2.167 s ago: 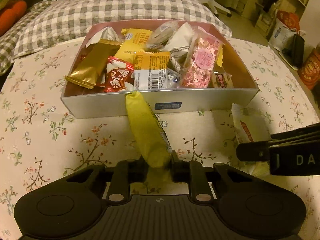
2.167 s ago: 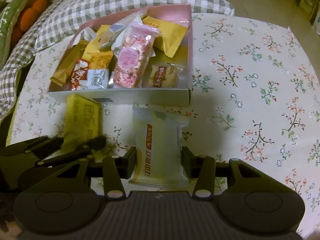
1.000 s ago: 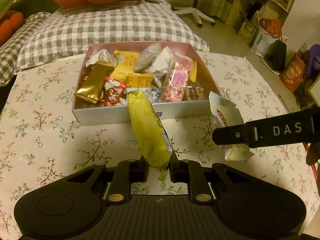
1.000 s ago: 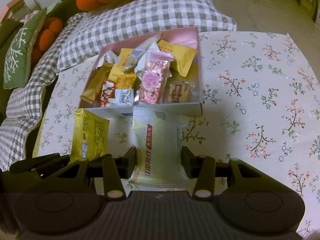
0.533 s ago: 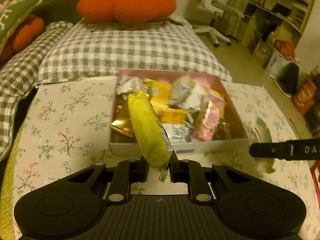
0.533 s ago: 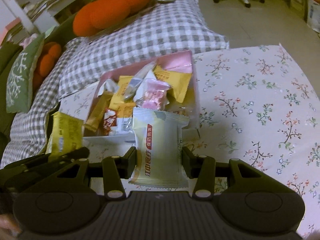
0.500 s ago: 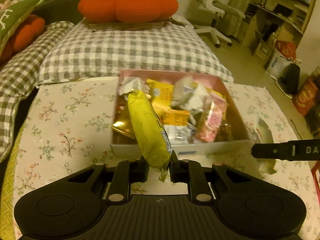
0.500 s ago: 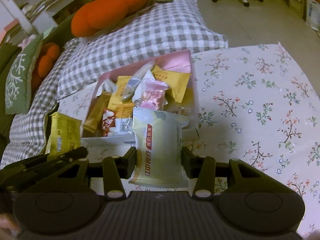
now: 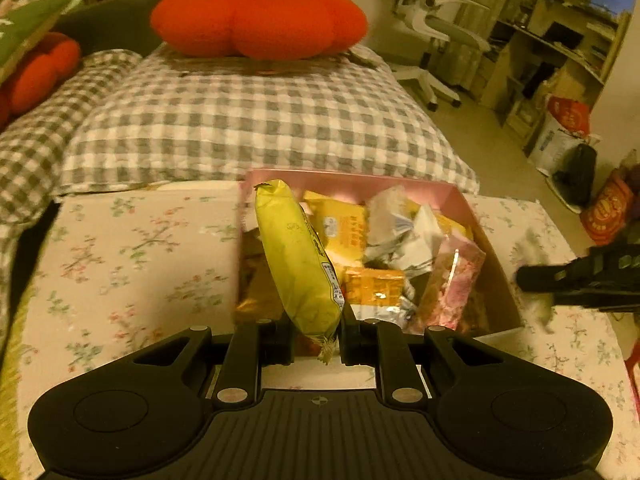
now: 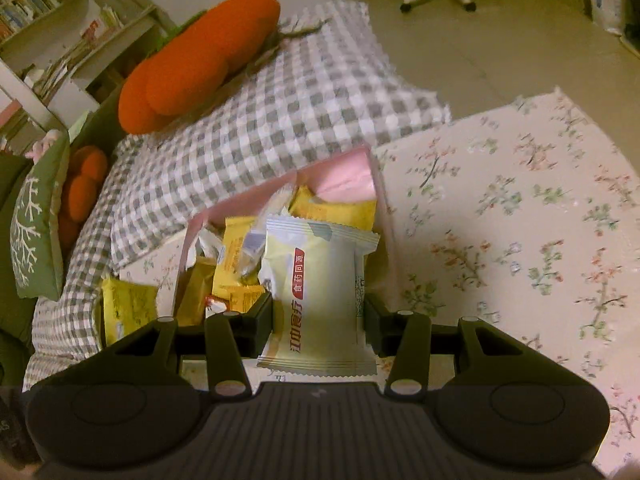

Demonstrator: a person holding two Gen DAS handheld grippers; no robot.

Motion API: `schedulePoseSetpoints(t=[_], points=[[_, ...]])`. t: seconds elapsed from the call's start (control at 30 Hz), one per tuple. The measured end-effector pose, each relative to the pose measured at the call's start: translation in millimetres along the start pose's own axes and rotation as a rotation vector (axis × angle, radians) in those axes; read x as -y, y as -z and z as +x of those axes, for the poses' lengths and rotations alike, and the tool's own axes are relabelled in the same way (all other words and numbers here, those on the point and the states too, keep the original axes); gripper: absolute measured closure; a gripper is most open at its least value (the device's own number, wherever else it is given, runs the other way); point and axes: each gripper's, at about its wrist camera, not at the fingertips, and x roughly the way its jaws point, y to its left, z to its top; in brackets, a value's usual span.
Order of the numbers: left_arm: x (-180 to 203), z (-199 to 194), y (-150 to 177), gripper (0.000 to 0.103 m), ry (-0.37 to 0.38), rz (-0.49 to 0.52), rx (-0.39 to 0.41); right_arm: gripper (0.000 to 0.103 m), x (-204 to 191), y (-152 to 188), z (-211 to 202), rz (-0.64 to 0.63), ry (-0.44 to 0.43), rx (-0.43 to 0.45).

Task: Organize snacks
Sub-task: 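Lower the yellow pack into the box with the left tool while the right drops the white packet in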

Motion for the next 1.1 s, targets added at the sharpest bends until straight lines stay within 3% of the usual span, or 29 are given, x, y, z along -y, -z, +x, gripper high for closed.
schedulePoseSetpoints(t=[0.37,0.9,1.03,1.1], points=[[21,26,0,0.086,0.096,0.036,-0.004,0.059,2,-1,21,-0.031,0.055,-0.018],[22,51,7,0.086,0.121,0.058,-0.011,0.059,-1,-4,42,-0.06,0.085,0.012],[18,51,8,0.082,0.133,0.058,-0.005,0.057,0,-3,41,-0.042,0.092,0.018],[17,48,7,0.073,0.119,0.066,0.009,0.054,-1,-2,42,-0.038,0.097,0.016]])
